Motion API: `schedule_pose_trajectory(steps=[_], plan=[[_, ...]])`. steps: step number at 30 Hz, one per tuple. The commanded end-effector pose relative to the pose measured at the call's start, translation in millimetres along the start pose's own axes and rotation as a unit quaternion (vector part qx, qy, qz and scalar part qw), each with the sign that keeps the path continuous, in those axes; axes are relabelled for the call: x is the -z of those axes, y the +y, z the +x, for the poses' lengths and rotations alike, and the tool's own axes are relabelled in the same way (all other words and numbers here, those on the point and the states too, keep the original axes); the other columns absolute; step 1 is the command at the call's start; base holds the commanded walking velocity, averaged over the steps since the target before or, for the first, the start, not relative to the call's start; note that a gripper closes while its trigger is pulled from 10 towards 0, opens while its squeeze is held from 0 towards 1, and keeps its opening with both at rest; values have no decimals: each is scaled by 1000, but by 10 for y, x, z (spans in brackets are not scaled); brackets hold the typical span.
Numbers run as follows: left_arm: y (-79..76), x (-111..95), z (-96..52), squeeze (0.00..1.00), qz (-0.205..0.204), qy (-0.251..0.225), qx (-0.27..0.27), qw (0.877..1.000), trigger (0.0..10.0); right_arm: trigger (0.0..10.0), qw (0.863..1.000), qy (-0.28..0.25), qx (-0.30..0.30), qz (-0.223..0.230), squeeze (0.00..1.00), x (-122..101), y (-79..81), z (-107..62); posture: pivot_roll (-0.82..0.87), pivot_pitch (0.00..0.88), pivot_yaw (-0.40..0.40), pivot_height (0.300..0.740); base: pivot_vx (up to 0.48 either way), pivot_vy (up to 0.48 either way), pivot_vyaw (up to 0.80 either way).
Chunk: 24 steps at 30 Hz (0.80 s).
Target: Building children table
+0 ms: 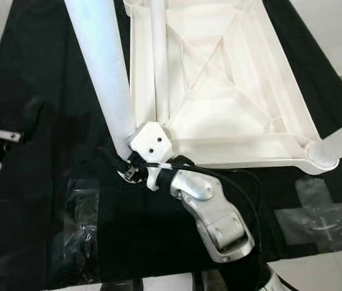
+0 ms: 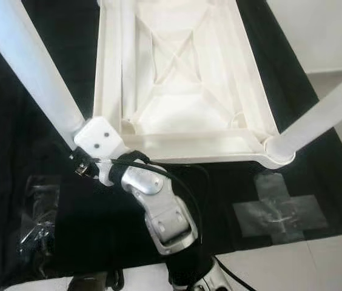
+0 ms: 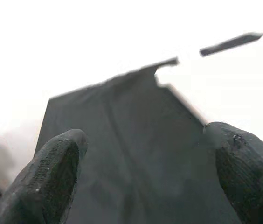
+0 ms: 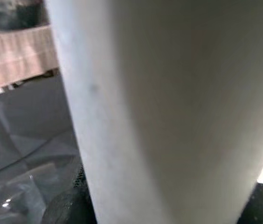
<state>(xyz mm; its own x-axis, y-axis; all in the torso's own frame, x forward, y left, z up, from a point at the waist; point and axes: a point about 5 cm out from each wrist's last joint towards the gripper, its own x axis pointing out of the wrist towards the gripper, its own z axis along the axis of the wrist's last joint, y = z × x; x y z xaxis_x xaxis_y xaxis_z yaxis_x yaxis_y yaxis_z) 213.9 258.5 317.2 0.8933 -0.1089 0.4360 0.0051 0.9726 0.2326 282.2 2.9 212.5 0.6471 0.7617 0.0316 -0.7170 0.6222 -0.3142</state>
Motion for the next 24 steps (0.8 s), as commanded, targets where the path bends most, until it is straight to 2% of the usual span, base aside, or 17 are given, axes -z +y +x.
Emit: schedule_pose_trajectory(steps=[1, 8, 11, 14, 16, 17, 18, 19, 21, 22, 24], plan=[[1, -46, 36, 0, 0, -5, 31, 1000, 10000, 10000, 982, 183, 35, 39, 0, 732, -49, -181, 27, 264, 5, 740, 0, 0, 0], [54, -118, 83, 0, -11, -25, 55, 998, 10000, 10000, 983, 177, 41, 37, 0, 730, -158, -145, 26, 239, 17, 740, 0, 0, 0], [79, -131, 67, 0, -28, -33, 71, 997, 10000, 10000, 983, 171, 58, 28, 0, 728, -322, -96, 30, 224, 20, 740, 0, 0, 0], [44, -133, 56, 0, -47, -34, 92, 994, 10000, 10000, 983, 169, 69, 28, 0, 726, -406, -82, 34, 219, 19, 740, 0, 0, 0], [-81, -141, 52, 0, -70, -35, 140, 987, 10000, 10000, 982, 169, 73, 27, 0, 736, -430, -72, 39, 214, 18, 740, 0, 0, 0], [-81, -141, 52, 0, -70, -35, 140, 987, 10000, 10000, 982, 169, 73, 27, 0, 736, -430, -72, 39, 214, 18, 740, 0, 0, 0], [-168, -145, 52, 0, -87, -36, 170, 981, 10000, 10000, 982, 170, 73, 26, 0, 741, -420, -66, 40, 209, 18, 740, 0, 0, 0], [-168, -145, 52, 0, -87, -36, 170, 981, 10000, 10000, 982, 170, 73, 26, 0, 741, -420, -66, 40, 209, 18, 740, 0, 0, 0], [-318, -138, 56, 0, -109, -32, 229, 967, 10000, 10000, 983, 169, 72, 28, 0, 749, -378, -51, 43, 206, 21, 740, 0, 0, 0], [-318, -138, 56, 0, -109, -32, 229, 967, 10000, 10000, 983, 169, 72, 28, 0, 749, -378, -51, 43, 206, 21, 740, 0, 0, 0], [-531, -119, 63, 0, -137, -23, 307, 941, 10000, 10000, 983, 167, 70, 38, 0, 775, -260, -37, 47, 196, 27, 740, 0, 0, 0]])
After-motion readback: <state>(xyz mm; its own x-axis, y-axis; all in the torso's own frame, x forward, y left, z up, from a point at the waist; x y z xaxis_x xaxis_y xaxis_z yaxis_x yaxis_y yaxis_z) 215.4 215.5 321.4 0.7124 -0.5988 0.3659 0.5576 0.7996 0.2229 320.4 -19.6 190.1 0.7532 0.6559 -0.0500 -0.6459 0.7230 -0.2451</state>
